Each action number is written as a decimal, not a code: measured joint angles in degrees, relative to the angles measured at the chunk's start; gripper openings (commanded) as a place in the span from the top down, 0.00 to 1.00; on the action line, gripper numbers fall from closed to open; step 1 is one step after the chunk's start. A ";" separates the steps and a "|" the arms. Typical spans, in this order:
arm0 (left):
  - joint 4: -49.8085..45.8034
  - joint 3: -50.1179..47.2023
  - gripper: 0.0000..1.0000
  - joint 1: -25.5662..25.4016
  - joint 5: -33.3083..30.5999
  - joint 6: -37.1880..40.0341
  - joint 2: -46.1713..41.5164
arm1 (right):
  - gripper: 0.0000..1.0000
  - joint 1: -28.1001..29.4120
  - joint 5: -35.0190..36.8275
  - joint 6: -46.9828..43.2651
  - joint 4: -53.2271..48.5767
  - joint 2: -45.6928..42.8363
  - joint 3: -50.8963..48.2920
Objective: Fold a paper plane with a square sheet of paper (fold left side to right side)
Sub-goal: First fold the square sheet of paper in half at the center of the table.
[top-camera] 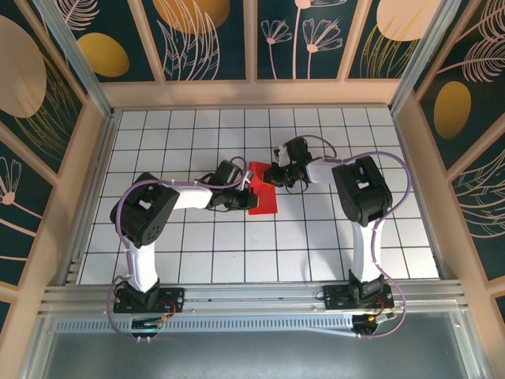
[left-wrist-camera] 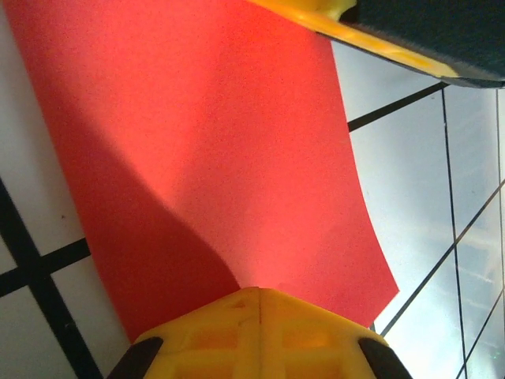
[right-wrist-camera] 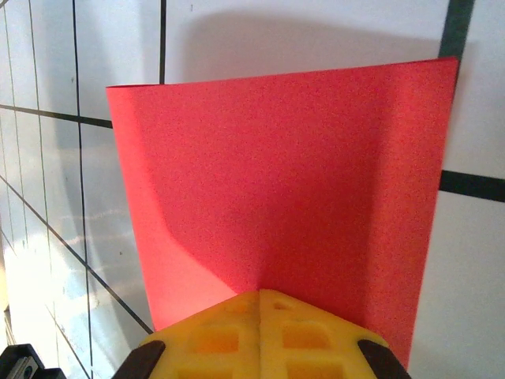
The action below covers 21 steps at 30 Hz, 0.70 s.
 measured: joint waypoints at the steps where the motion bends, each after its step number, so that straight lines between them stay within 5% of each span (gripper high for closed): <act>1: 0.85 -0.68 1.00 -0.07 -0.15 0.00 -0.24 | 1.00 0.00 0.00 0.00 -0.09 0.00 0.04; 14: 5.40 -8.74 1.00 -1.07 -1.53 -0.90 -5.38 | 1.00 0.00 -0.04 -0.02 -0.22 0.00 0.04; 21: -2.84 -8.15 1.00 -1.40 -3.67 0.37 -8.31 | 1.00 0.02 -0.07 -0.26 -0.22 0.00 0.07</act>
